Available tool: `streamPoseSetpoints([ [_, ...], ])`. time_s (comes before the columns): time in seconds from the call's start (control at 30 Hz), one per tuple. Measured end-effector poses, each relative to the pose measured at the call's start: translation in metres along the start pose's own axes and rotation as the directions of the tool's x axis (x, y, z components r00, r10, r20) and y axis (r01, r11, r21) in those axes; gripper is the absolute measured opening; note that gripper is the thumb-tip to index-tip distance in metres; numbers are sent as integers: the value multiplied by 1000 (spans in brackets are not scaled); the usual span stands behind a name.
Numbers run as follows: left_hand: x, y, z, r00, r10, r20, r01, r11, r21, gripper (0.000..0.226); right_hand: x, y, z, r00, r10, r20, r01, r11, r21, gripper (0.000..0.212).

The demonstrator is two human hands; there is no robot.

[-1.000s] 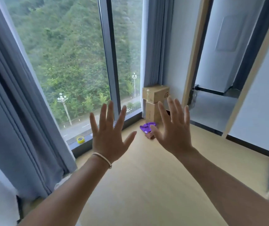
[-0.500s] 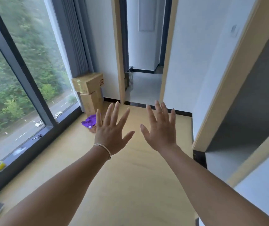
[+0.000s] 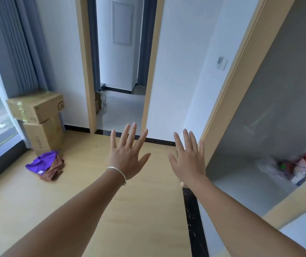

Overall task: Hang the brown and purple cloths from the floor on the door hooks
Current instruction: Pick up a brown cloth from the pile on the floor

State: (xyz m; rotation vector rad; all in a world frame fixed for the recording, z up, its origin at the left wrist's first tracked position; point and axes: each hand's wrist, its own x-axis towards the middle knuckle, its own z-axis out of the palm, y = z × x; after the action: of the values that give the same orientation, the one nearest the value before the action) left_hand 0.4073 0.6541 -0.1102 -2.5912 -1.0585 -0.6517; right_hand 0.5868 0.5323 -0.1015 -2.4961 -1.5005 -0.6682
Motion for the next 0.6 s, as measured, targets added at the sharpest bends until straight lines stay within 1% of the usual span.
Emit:
streamPoseSetpoints([
  [0.1,30,-15,18,1000,10,17,-10,1000,25,73,29,-1,14,1000,5,-11,-5,1000,7,64],
  [0.2,56,-21,40,998,25,60,-27,999,35,73,53,3,35,1000,16,21,-17,1000,2,64],
  [0.33,85,-17,75,982,36,186,-42,999,28,73,75,13,69,994,25,110,-29,999,32,65],
  [0.47,126,-7,109,941,25,338,-28,1000,4,74,106,31,108,984,42,172,-53,997,61,65],
  [0.6,189,6,128,897,37,440,-40,999,-3,72,162,59,141,975,50,218,-79,989,126,66],
])
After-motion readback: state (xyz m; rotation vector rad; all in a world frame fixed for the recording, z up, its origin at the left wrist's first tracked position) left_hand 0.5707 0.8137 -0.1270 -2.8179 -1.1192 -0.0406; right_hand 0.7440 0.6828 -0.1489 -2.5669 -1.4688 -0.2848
